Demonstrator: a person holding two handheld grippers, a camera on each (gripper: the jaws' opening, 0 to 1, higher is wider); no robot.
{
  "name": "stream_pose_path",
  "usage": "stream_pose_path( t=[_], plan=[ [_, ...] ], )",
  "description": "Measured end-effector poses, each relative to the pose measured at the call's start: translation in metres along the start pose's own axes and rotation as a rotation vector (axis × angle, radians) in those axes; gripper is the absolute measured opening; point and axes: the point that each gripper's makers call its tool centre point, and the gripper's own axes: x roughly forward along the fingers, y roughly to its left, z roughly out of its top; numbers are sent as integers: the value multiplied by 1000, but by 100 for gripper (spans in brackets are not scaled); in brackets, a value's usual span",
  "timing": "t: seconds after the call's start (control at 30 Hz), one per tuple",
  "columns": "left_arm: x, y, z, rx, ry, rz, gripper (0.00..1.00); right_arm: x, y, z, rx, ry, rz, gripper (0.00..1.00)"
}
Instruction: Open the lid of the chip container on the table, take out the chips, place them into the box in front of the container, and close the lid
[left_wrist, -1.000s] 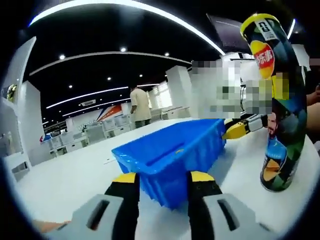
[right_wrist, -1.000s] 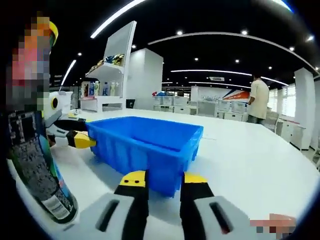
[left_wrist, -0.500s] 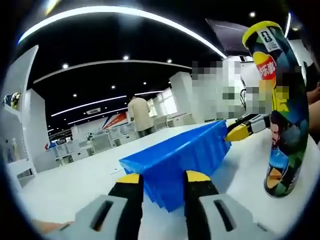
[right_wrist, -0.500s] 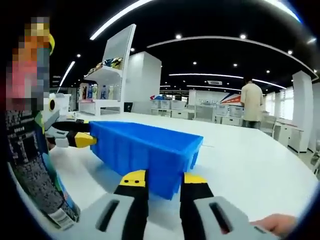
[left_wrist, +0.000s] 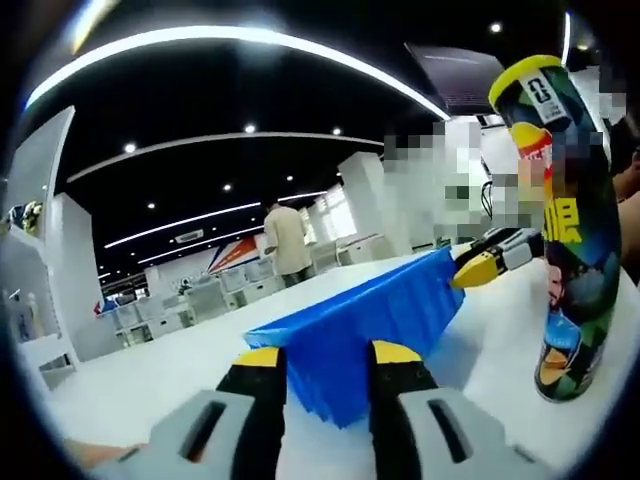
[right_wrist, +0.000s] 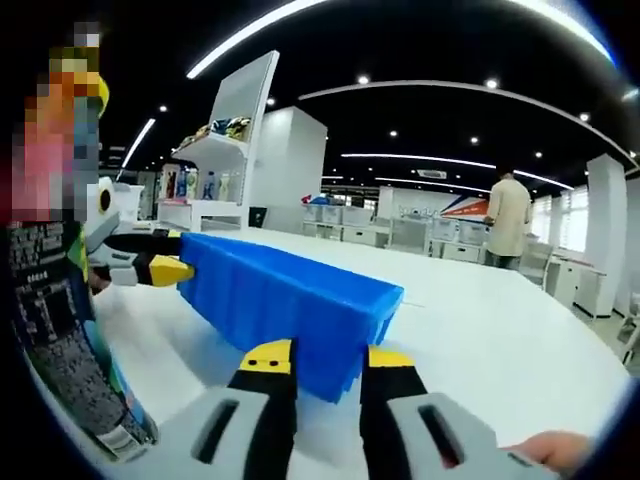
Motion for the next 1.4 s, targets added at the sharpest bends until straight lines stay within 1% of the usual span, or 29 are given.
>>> stream_pose_path(
  t=[0.03,0.07,0.1,0.13,0.2,0.27,0.33,0.37,0.4,0.47,0.57,0.7,0.87,0.97,1.1,1.2,1.33,1.37,1.4],
  plan=[
    [3,3,4,22,-7,12,31,1,1,4,-7,-10,5,17],
    [4,4,6,11,-6,6,31,2,-2,7,-5,-14,0,17],
    [4,4,9,2,-12,2,31,6,-5,6,31,-6,0,17],
    [6,3,10,1,-15,1,31,7,-6,4,47,10,1,17],
    [8,2,11,4,-17,-4,31,11,-9,7,32,-13,-10,17],
    [12,4,12,3,-23,-9,31,9,-9,11,39,-9,-5,17],
    [16,7,17,7,-32,-11,31,12,-14,12,47,-16,0,17],
    [17,9,22,13,-41,-11,31,13,-14,15,45,-21,-1,17],
    [20,10,24,17,-45,-9,31,11,-14,21,45,-32,-6,17],
    [24,16,29,39,-55,-4,31,14,-17,27,26,-48,-17,17],
    [32,24,33,58,-65,-1,31,22,-21,34,16,-61,-22,17],
    [44,40,33,68,-64,5,31,37,-27,43,-4,-62,-23,17],
    [60,60,23,75,-63,23,31,63,-36,49,-36,-63,-26,17],
    [66,66,16,80,-59,29,32,76,-40,47,-41,-60,-26,17],
    [75,71,-4,95,-32,35,32,90,-43,37,-48,-49,-29,18],
    [80,73,-22,93,-7,35,33,98,-43,24,-66,-32,-34,18],
    [81,71,-36,77,17,30,33,104,-44,10,-71,-4,-30,18],
    [82,71,-38,75,20,29,33,105,-44,9,-69,2,-28,18],
    [78,68,-37,72,20,30,33,105,-44,7,-68,5,-27,18]
  ],
)
